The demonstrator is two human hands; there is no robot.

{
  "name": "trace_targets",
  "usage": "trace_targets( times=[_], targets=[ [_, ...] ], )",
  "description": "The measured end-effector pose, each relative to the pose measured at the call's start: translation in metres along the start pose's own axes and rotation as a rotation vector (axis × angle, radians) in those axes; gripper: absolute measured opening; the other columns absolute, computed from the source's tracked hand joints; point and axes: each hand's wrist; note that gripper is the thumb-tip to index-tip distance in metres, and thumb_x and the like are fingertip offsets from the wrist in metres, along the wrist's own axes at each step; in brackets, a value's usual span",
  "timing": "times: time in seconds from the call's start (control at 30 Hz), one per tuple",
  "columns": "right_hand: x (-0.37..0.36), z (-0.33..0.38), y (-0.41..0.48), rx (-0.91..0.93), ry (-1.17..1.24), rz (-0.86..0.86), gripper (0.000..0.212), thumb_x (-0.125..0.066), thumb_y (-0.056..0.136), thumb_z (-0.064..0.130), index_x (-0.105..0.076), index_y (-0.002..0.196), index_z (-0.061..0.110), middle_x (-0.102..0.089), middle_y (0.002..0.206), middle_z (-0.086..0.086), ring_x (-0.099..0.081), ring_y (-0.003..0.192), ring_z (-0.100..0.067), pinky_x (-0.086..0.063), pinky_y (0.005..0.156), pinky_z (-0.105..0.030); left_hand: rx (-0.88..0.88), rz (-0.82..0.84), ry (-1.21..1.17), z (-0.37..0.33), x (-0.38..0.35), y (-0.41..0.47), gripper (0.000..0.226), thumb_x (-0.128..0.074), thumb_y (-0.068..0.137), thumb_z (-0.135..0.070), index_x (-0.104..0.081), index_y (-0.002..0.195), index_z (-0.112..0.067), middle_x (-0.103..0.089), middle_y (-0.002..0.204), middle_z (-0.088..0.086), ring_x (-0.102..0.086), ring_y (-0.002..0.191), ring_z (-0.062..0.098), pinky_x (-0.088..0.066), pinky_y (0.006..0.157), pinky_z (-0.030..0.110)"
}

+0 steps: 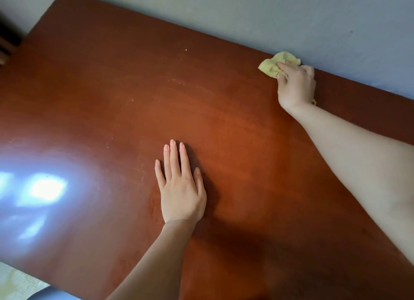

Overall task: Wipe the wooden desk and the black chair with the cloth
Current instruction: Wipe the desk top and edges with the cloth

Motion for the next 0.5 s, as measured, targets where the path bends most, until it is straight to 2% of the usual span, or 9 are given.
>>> trace_targets(
  times=[0.1, 0.23, 0.5],
  targets=[
    [-0.010, 0.027, 0.006, 0.024, 0.040, 0.044, 0.037, -0.045, 0.097, 0.016, -0.053, 0.133, 0.021, -0.052, 0.138, 0.002, -0.038, 0.124, -0.025, -0.034, 0.099, -0.032, 0.000, 0.002, 0.008, 0.001, 0.000, 0.000, 0.060, -0.011, 0.097, -0.036, -0.009, 0.152, -0.013, -0.006, 0.160, 0.006, 0.005, 0.147, 0.018, 0.006, 0.119, 0.038],
    [-0.019, 0.061, -0.007, 0.244, 0.059, 0.136, 0.037, -0.046, 0.096, 0.018, -0.055, 0.131, 0.025, -0.051, 0.138, 0.005, -0.041, 0.119, -0.024, -0.031, 0.098, -0.028, 0.001, -0.002, -0.001, 0.001, 0.001, 0.000, 0.060, -0.012, 0.097, -0.036, -0.008, 0.152, -0.013, -0.007, 0.160, 0.005, 0.005, 0.147, 0.017, 0.007, 0.118, 0.036],
    [-0.015, 0.085, -0.100, 0.601, 0.204, 0.222, 0.034, -0.058, 0.090, 0.014, -0.064, 0.122, 0.024, -0.059, 0.130, 0.003, -0.051, 0.105, -0.026, -0.039, 0.091, -0.039, 0.006, -0.002, 0.029, 0.001, -0.001, 0.001, 0.060, -0.014, 0.096, -0.035, -0.015, 0.151, -0.010, -0.012, 0.159, 0.008, -0.003, 0.147, 0.021, 0.001, 0.119, 0.040]
  ],
)
Point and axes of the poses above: each hand's wrist, its own y-axis towards the middle knuckle, its own x-axis out of the back of the hand, z = x × y
